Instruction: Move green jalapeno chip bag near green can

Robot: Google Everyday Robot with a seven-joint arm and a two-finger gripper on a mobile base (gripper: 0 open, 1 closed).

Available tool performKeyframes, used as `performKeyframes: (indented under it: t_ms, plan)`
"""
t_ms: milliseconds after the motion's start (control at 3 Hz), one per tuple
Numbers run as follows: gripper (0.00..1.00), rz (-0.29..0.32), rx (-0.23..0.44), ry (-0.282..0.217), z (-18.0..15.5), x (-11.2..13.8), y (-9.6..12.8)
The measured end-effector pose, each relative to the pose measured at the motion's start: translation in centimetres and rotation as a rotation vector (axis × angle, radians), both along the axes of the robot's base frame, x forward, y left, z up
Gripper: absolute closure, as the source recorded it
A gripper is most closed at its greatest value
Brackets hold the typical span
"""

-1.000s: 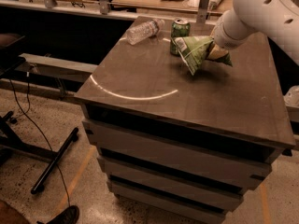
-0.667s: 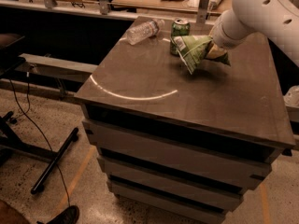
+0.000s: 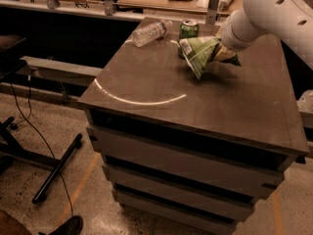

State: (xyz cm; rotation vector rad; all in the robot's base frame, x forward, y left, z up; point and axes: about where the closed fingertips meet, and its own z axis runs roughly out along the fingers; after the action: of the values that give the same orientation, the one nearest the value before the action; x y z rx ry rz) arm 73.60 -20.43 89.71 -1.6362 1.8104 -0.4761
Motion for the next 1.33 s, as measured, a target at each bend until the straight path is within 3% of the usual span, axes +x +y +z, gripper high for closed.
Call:
performKeyframes:
  t_ms: [333, 1333]
  plan:
    - [0.0, 0.011, 0.008, -0.004, 0.21, 0.05, 0.89]
    - [0.0, 0.022, 0.036, 0.034, -0.18, 0.16, 1.19]
